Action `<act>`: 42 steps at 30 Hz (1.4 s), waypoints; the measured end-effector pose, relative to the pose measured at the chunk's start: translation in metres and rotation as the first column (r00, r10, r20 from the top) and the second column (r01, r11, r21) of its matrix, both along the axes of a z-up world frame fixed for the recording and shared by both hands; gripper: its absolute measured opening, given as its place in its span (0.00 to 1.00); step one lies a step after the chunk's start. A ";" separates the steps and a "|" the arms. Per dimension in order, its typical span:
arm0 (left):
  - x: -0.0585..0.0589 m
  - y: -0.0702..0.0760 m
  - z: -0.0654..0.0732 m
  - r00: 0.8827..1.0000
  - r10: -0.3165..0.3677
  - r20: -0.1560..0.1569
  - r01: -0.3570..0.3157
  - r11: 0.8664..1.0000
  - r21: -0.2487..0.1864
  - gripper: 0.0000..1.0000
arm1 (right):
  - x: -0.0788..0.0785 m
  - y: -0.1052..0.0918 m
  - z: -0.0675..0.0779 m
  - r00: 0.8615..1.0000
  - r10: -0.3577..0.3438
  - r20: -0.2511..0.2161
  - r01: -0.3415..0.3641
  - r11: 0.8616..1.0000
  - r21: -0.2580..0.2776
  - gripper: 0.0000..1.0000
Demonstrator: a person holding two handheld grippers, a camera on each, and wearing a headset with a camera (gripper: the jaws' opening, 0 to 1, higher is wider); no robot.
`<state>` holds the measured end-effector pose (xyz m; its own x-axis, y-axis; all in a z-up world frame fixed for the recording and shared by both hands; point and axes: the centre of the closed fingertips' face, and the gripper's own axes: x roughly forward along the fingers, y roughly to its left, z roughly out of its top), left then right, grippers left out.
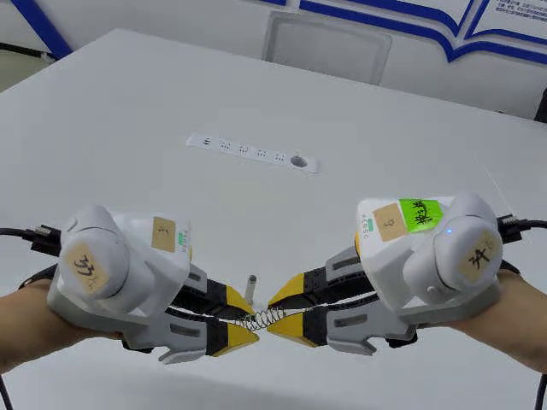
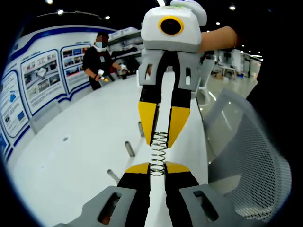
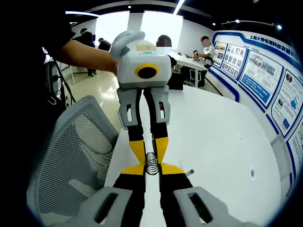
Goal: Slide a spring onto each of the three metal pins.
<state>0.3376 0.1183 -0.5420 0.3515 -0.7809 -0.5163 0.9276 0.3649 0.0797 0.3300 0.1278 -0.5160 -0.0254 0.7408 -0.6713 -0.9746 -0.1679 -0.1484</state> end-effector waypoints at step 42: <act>0.011 0.019 -0.001 0.995 0.100 -0.024 -0.100 0.995 0.005 0.33 | 0.024 0.030 0.030 0.997 -0.062 -0.045 0.067 0.991 0.112 0.11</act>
